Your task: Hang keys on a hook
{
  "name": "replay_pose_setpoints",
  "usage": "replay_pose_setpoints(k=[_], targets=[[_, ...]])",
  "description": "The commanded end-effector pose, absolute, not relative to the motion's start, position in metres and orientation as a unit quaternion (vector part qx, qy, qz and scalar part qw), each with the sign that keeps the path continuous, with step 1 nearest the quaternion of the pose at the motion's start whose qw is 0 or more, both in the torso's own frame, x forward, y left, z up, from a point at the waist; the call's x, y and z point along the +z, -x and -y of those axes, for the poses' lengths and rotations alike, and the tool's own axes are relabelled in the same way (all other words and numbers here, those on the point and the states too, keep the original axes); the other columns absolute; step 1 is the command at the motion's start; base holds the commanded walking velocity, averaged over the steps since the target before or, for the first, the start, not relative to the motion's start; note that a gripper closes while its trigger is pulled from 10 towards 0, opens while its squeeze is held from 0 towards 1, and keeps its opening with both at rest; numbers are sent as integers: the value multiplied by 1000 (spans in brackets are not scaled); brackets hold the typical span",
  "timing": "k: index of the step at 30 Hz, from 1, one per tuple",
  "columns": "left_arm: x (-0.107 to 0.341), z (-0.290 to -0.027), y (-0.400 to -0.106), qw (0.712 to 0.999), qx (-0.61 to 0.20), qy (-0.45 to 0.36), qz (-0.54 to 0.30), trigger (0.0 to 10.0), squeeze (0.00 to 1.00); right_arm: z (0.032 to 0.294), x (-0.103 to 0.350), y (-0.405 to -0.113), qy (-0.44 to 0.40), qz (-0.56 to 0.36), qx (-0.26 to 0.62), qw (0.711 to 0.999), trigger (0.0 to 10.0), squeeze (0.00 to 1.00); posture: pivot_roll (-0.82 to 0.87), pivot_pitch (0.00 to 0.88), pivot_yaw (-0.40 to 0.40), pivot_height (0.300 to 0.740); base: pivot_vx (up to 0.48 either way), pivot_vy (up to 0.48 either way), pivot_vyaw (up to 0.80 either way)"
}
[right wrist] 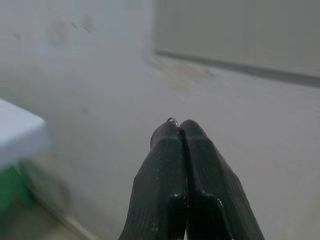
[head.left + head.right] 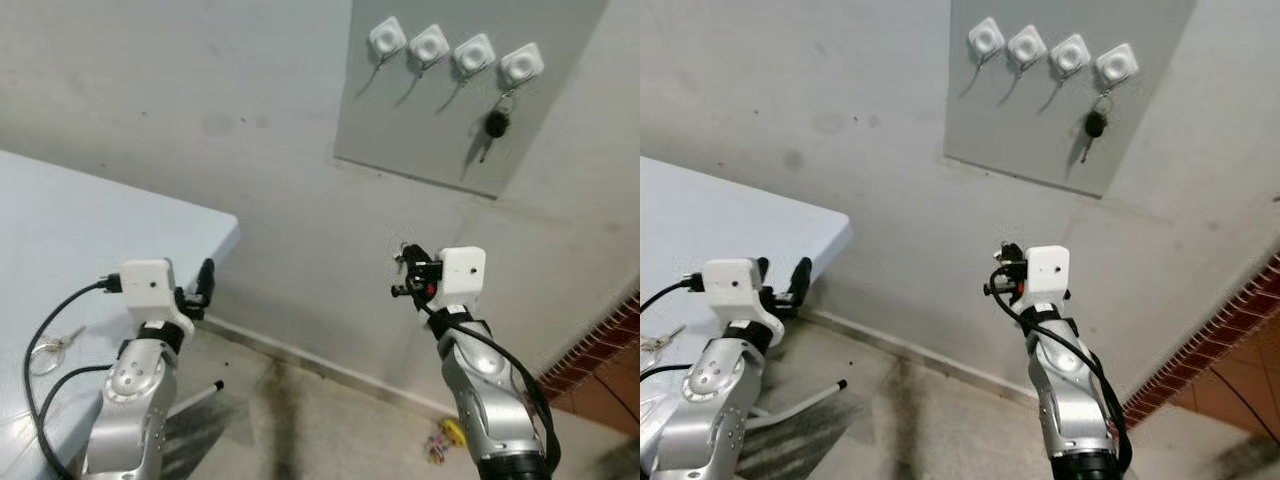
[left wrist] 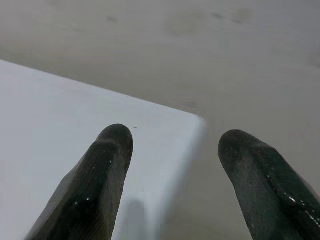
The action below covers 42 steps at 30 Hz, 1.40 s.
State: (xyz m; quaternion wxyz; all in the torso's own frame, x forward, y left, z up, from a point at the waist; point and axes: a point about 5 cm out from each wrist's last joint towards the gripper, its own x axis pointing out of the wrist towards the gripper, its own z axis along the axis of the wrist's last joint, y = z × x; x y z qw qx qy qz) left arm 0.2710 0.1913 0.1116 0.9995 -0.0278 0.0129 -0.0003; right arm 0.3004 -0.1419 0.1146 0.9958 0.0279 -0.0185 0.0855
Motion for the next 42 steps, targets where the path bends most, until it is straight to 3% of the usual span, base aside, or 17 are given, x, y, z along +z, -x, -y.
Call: replay_pose_setpoints(k=[1, 13, 22, 42], targets=[[118, -191, -273, 1000, -3, 20, -5, 10000, 0, 137, 122, -300, -29, 36, 96, 994, 10000, 0, -85, 0, -18, 732, 480, 0, 0], [117, -189, -272, 1000, -8, 20, -8, 10000, 0, 139, 119, -298, -35, 27, 94, 995, 10000, 0, -88, 0, -17, 732, 480, 0, 0], [117, -185, -270, 999, -9, 44, -1, 10000, 0, 138, 118, -297, -35, 27, 98, 994, 10000, 0, -86, 0, -20, 732, 438, 0, -524], [139, -154, -272, 994, -102, -25, 40, 10000, 0, 133, 120, -294, -26, 23, 129, 991, 10000, 0, -89, 0, -31, 732, 0, 0, 0]])
